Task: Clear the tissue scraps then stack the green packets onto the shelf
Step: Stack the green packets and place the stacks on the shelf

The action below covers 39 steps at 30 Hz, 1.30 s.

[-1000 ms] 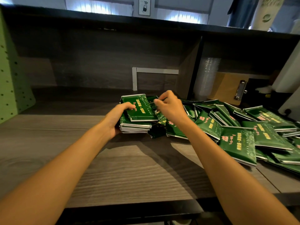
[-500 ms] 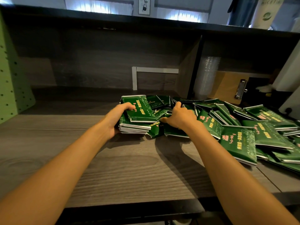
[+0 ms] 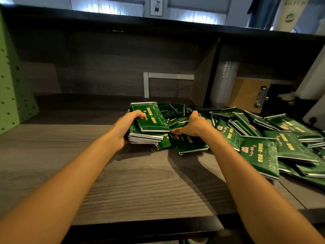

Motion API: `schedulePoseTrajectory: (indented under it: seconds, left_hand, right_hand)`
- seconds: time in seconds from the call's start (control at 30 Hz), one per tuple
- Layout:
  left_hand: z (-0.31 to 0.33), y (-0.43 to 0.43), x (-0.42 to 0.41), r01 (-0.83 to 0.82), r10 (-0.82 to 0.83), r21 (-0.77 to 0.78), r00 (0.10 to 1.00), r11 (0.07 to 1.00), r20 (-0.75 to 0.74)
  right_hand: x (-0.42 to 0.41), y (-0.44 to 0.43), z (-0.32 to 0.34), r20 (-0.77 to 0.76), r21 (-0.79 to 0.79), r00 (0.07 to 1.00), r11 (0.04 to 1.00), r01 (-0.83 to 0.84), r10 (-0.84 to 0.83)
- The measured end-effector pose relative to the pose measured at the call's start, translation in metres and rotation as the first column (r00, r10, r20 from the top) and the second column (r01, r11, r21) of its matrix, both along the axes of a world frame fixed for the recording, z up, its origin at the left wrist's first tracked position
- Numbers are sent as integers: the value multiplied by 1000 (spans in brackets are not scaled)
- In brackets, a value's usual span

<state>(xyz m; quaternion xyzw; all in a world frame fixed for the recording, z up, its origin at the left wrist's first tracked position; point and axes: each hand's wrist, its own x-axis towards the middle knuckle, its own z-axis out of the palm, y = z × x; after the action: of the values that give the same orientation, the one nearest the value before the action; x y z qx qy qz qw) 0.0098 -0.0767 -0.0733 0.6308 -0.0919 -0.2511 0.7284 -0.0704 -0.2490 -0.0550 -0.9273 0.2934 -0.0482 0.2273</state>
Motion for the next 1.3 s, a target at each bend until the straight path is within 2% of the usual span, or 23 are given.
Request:
schedulePoseTrajectory:
  seconds: [0.13,0.2,0.27,0.37,0.43,0.53,0.63,0.73,0.87,0.93,1.1,1.2,1.3]
  left_hand:
    - [0,0,0,5,-5,-5,1000,1000,1]
    - [-1,0,0,6,-6,-6,1000,1000,6]
    - [-1,0,0,2,-2,-10,1000,1000,9]
    - [-1,-1,0,-1,1,-11,1000,1000,11]
    - [-2,-1,1,-4,4,-7,1000,1000,18]
    - [-4,-2,2,-4,4,1,999,1000,32]
    - [-6,-3,5,-2,1,19,997,1000,71]
    - [-6,-5,4,1,-3,22,996,1000,91]
    - [-7,-7,4,-4,5,-12,993,1000,118]
    - [-7,-6,4,17,-13,-33,994,999,104]
    - [-4,-6,0,84,-77,-46,988,995,132]
    - [-4,-5,2,29,-22,-54,990,998,137]
    - [-3,-4,3,0,11,-88,993,996,118]
  right_hand:
    - [3,-6,3,207,148,973,986,74,-105]
    - [4,-11,2,351,179,922,978,108,-166]
    - [4,-15,3,457,278,861,956,98,-221]
    - [8,-24,6,540,510,761,859,45,-360]
    - [8,-27,10,537,652,700,758,9,-471]
    - [9,-23,10,488,792,702,601,-107,-518]
    - [11,-11,9,525,801,720,548,-239,-453]
    - [14,-4,5,589,758,729,552,-348,-349]
    - [14,4,1,582,642,790,707,-298,-195]
    - [14,8,0,590,586,797,749,-310,-131]
    - [16,18,-4,693,433,721,802,-412,-4]
    - [17,19,-2,706,443,708,788,-428,-12]
    - [17,10,0,685,555,710,749,-362,-164]
